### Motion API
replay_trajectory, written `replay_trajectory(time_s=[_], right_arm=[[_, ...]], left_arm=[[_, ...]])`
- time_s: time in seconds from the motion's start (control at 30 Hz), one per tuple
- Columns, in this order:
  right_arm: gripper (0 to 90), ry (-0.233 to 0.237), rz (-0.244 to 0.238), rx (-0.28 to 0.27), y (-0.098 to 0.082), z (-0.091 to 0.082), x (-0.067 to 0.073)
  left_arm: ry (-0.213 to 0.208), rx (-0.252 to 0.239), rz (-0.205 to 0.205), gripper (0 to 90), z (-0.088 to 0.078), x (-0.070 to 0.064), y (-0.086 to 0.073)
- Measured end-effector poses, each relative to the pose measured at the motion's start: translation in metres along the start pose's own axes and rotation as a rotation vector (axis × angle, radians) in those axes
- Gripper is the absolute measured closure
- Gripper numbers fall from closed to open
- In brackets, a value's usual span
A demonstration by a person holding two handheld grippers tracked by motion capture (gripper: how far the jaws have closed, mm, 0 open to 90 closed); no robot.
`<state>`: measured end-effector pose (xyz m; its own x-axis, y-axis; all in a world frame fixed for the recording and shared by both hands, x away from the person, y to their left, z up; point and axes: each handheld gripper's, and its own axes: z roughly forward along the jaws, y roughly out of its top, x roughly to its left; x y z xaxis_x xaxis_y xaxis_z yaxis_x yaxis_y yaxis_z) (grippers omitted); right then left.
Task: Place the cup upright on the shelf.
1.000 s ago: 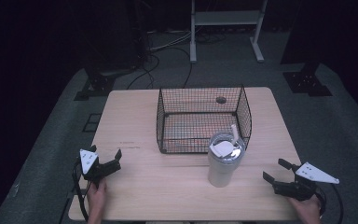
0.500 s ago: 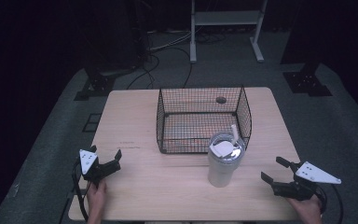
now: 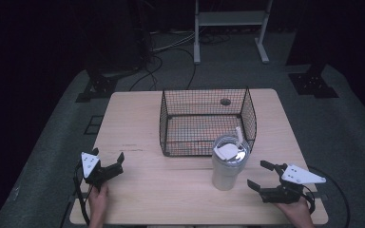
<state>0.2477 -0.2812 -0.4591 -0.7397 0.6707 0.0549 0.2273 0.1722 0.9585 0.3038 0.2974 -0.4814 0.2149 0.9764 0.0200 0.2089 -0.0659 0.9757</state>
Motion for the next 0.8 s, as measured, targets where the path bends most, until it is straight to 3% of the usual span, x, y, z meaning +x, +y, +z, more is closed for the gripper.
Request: replay_trajectory(time_s=[0.07,0.2,0.47,0.53,0.8], right_arm=[[10.7,0.042,0.005,-0.008,0.002,0.007,0.004],[9.4,0.080,0.020,0.000,0.005,0.017,0.008],[6.7,0.103,0.004,0.011,0.011,0.032,0.012],[2.6,0.120,0.020,0.014,0.012,0.035,0.011],[2.8,0.130,0.021,0.033,0.013,0.055,0.010]], left_arm=[[-0.001,-0.001,0.000,0.0,0.000,0.000,0.000],[-0.001,0.000,0.002,0.0,0.000,0.000,0.000],[-0.003,-0.002,0.002,0.0,0.000,0.000,0.000],[-0.004,0.000,0.005,0.0,0.000,-0.001,0.000],[-0.007,-0.001,0.010,0.0,0.001,-0.001,0.000]])
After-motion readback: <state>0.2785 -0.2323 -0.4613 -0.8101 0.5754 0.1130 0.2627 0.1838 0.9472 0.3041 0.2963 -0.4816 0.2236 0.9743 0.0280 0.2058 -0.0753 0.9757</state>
